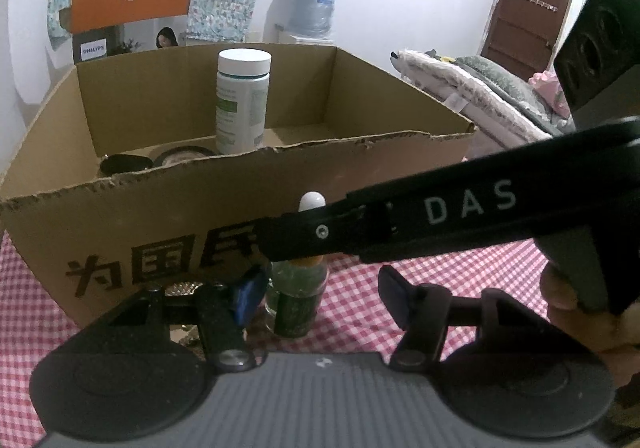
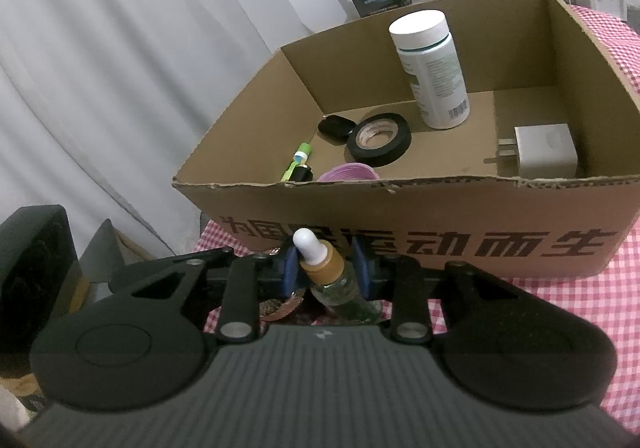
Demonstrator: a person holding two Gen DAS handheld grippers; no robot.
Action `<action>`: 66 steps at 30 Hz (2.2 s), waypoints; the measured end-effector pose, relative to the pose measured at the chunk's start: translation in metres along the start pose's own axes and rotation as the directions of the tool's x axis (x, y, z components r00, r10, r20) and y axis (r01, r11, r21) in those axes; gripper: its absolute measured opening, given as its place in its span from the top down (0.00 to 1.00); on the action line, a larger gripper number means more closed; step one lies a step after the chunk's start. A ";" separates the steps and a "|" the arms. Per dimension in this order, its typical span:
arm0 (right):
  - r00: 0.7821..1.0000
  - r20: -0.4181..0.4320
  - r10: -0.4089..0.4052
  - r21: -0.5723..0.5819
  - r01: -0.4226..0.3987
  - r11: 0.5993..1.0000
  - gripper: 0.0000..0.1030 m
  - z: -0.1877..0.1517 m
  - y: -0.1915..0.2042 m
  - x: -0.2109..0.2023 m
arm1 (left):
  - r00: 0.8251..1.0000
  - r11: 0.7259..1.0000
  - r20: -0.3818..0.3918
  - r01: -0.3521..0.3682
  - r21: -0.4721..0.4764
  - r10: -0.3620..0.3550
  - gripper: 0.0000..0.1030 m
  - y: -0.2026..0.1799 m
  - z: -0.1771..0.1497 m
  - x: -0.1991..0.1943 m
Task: Organize rigid objects
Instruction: 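Close the right gripper on the neck of the green dropper bottle, then carry the dropper bottle with the right gripper into the box and release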
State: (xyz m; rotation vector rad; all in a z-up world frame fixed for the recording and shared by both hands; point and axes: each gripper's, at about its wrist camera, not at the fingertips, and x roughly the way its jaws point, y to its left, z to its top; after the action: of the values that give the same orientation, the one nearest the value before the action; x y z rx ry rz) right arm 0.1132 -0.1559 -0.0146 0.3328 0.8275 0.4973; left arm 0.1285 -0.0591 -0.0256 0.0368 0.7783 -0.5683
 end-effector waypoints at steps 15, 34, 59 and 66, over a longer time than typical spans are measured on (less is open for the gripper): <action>1.000 0.005 -0.031 -0.004 0.031 1.000 0.74 -0.009 -0.011 -0.019 | 1.000 0.999 0.007 -0.020 0.049 0.019 0.54 -0.018 -0.007 0.012; 0.996 -0.006 -0.086 -0.097 0.085 0.992 0.73 -0.009 0.002 -0.012 | 0.995 0.985 0.042 -0.097 0.143 0.092 0.68 -0.029 -0.019 0.023; 0.991 0.126 -0.055 -0.244 0.085 0.966 0.81 0.110 0.030 -0.078 | 0.995 0.992 0.097 -0.037 0.117 0.026 0.68 -0.027 0.115 -0.006; 0.995 0.062 -0.073 -0.162 0.082 0.983 0.81 0.163 -0.030 -0.039 | 1.000 0.998 -0.017 -0.008 0.058 0.009 0.68 -0.007 0.150 0.060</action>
State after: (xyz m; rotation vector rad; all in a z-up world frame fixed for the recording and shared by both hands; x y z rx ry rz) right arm 0.2244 -0.2169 0.0987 0.1609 0.7375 0.4784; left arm 0.2575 -0.1285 0.0431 0.0983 0.7779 -0.5826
